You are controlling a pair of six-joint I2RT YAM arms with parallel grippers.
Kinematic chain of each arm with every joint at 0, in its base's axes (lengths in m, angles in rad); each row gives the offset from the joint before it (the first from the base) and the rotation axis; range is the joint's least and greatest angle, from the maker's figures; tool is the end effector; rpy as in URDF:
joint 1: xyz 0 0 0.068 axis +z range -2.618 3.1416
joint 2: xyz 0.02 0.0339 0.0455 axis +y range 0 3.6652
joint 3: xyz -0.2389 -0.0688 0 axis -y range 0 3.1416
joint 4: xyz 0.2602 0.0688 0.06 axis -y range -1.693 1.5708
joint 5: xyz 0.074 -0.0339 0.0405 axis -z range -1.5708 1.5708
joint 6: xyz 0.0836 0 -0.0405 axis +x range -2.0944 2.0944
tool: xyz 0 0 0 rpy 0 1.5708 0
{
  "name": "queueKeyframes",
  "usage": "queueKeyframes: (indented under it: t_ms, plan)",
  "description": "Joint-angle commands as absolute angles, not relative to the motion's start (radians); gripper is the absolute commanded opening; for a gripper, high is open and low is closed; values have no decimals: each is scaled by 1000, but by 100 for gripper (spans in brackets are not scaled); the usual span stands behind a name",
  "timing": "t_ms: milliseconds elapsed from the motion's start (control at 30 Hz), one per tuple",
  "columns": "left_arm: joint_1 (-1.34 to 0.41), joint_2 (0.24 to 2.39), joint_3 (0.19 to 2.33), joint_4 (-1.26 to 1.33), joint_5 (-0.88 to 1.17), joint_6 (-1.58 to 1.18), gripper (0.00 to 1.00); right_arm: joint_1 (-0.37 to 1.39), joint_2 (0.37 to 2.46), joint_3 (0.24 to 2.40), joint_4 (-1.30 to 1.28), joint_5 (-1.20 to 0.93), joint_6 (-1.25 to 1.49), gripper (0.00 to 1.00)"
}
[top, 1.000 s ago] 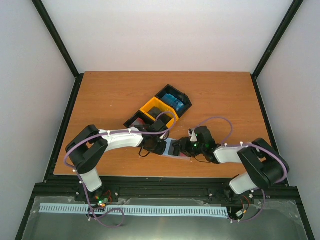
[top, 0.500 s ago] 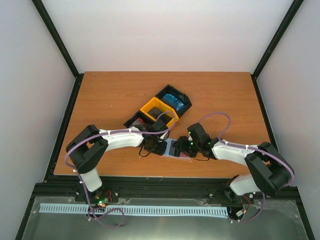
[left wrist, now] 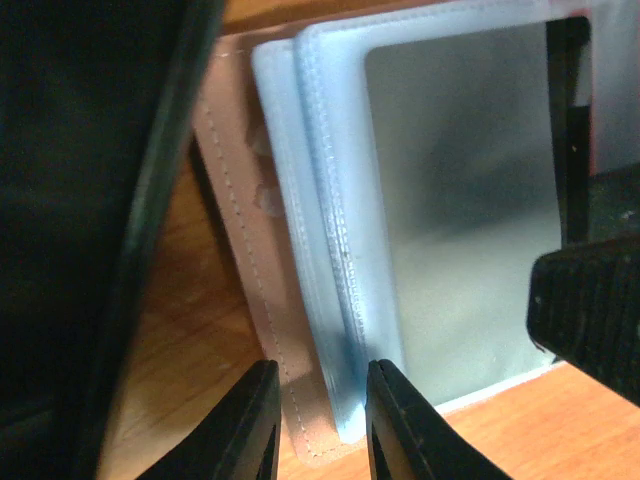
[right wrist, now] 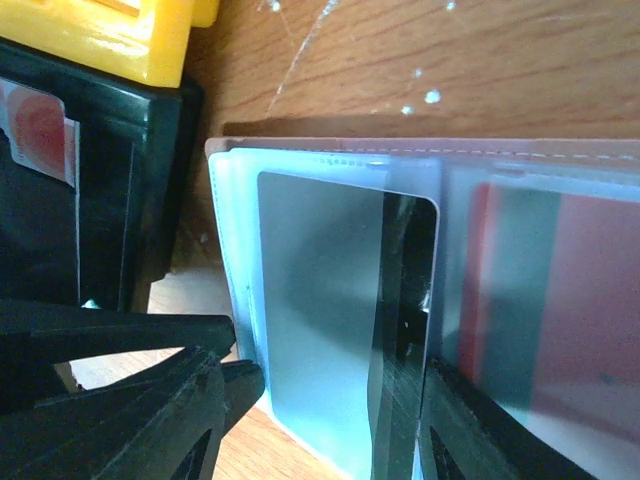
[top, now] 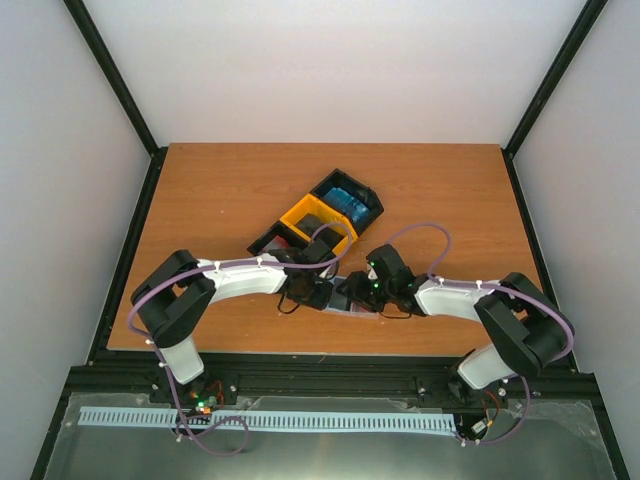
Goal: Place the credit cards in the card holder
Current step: Insert the credit card into the card holder.
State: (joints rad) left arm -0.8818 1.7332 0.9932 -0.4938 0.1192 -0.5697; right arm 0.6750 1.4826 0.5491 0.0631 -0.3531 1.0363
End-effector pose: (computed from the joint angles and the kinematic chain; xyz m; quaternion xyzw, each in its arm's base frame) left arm 0.2105 -0.2712 0.0699 0.1628 0.9706 -0.1550 0.0862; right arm 0.2163 0.2102 0.0615 0.1069 0.9205 0.3632 0.0969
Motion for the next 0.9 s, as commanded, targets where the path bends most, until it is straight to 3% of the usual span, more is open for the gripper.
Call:
queueKeyframes:
  t_ms: [0,200,400,500,600,867]
  plan:
    - [-890,1689,1021,-522,34,-611,26,686,1509,539,129,-385,1027,53]
    - [-890,1651,1033,-547,1,-627,28,687,1501,547,101,-376,1018,53]
    - [-890,1642,1026,-545,11,-644,27,687,1472,607,-88,-290,991,52]
    - [-890,1650,1024,-542,16,-641,22,687,1474,628,-128,-282,984,49]
    - [-890,1677,1026,-561,-21,-639,8,688,1491,635,-116,-300,981,44]
    - [-890,1714,984,-531,-2,-630,6,690,1544,656,-99,-331,970,38]
